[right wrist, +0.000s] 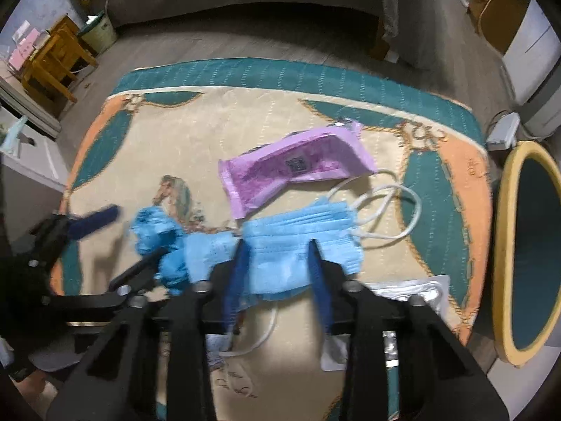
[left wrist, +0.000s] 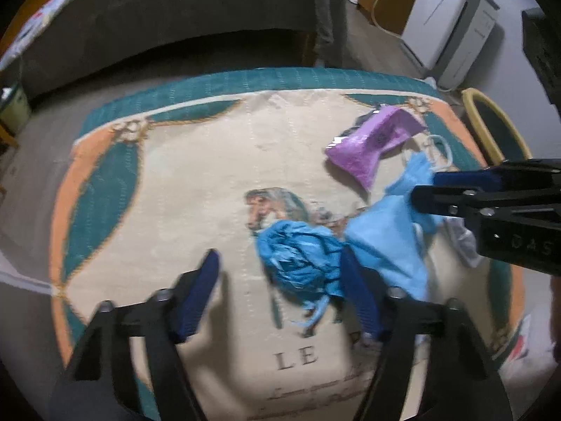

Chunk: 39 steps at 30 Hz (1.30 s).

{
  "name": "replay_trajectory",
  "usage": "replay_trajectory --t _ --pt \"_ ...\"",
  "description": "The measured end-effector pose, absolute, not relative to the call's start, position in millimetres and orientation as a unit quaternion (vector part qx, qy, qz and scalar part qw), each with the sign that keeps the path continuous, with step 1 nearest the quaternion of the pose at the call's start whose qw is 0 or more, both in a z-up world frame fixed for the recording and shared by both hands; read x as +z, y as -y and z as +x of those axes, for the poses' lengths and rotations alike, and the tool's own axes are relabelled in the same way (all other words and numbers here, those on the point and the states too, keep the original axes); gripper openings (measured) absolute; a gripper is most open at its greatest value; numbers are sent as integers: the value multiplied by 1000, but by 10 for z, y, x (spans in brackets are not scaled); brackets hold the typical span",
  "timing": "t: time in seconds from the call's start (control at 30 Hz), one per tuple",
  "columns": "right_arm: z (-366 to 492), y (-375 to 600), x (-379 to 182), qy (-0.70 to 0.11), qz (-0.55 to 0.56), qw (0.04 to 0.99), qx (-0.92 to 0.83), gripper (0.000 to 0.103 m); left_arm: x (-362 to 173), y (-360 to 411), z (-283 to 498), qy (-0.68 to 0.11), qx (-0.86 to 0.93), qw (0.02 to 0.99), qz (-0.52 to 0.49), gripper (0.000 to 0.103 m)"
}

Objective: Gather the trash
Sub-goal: 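Grasp the blue face mask with the right tool while the left tool grasps the blue glove, then lift the blue glove with the left tool while the right tool reopens over the mask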

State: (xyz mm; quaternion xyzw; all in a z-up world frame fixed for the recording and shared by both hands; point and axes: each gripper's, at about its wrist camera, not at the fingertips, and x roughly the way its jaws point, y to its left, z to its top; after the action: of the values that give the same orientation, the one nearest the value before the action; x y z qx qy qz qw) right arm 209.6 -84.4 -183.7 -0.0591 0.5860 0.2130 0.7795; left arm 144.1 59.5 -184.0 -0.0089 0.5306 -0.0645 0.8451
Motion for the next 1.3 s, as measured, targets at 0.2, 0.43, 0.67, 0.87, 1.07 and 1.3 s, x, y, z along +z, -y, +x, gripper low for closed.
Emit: replay_trajectory --t 0.2,0.43,0.67,0.87,1.07,1.3 --pt "2088 827 -1770 -583 -53 781 218 7 -1817 -473 1428 -528 -84 845 3 38" --pt "2119 957 -1507 -561 -25 801 209 4 -1556 -530 1423 -496 -67 866 6 36" --pt "2128 1154 -1117 -525 -6 828 195 2 -1108 -513 1394 -437 -65 897 7 36" --pt "2118 1293 -779 -496 21 845 198 2 -845 -465 1352 -406 -69 911 11 36" --pt "2092 1417 -502 -471 41 858 202 1 -648 -446 1313 -387 -75 919 -8 36" --pt "2075 1593 -309 -450 42 872 189 1 -518 -286 1296 -375 -86 923 0 36"
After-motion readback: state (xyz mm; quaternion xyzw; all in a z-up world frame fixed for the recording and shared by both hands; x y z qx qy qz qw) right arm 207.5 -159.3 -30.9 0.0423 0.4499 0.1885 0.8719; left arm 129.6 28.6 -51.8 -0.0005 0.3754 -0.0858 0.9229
